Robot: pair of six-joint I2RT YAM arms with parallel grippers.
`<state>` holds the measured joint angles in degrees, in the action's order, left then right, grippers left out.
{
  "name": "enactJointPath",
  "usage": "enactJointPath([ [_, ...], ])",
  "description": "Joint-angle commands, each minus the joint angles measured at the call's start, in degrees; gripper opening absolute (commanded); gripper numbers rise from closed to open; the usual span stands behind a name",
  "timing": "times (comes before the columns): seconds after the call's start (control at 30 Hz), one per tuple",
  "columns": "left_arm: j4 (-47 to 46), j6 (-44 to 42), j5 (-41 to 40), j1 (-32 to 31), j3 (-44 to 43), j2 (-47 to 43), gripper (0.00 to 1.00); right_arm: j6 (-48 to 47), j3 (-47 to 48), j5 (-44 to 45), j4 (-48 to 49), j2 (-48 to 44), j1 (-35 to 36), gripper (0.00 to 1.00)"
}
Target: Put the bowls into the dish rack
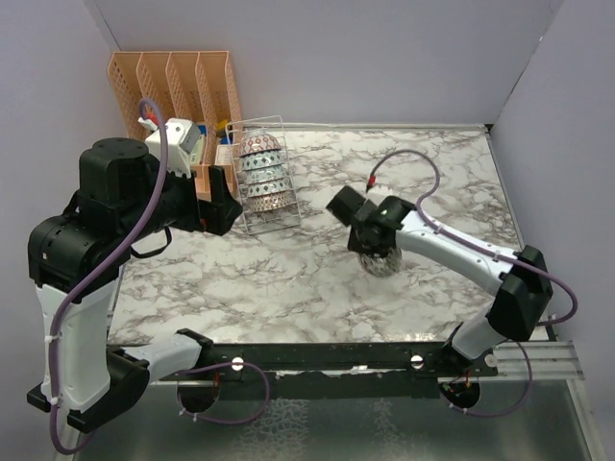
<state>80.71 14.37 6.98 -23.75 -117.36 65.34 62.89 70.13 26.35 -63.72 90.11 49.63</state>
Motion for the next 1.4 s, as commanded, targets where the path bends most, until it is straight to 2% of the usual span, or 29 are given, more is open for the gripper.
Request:
enactJointPath([
  [0.0, -0.6, -0.66, 0.33, -0.16, -2.69, -0.25, 0.99, -7.77, 15.38, -0.64, 18.45, -5.43, -0.23, 0.01],
  [0.07, -1.07, -0.5, -0.62, -0.17, -3.79, -0.34, 0.99, -7.93, 16.11, -1.64, 29.91, -6.37, -0.26, 0.01],
  [0.17, -1.6, -0.64, -3.02, -0.21, -7.16, -0.12, 0.99, -8.39, 11.86, -3.44, 54.89, -7.39, -0.29, 0.01],
  [0.27, -1.73, -0.86, -4.47, -0.23, -9.6, 0.4, 0.99, -7.13, 9.58, -4.1, 77.04, -4.25, -0.31, 0.01],
  [0.4, -2.13, -0.89, -4.55, -0.25, -9.75, 0.25, 0.99, -2.55, 14.03, -4.56, 94.55, 6.39, -0.77, 0.01],
  [0.5, -2.09, -0.88, -5.2, -0.25, -9.77, -0.1, 0.99, 0.64, 19.57, -5.23, 104.25, 15.01, -1.51, 0.01],
  [0.77, -1.56, -1.44, -6.98, -0.25, -9.69, -0.87, 0.99, 6.45, 36.89, -5.13, 115.56, 34.06, -3.57, 0.01],
  [1.27, -1.43, -3.03, -9.38, -0.64, -8.51, -0.91, 0.99, 25.63, 51.5, -6.29, 114.99, 51.96, -4.45, 0.01],
  [1.37, -1.43, -3.21, -9.71, -0.89, -8.25, -0.78, 0.99, 27.93, 51.89, -6.23, 114.17, 52.92, -4.43, 0.01],
])
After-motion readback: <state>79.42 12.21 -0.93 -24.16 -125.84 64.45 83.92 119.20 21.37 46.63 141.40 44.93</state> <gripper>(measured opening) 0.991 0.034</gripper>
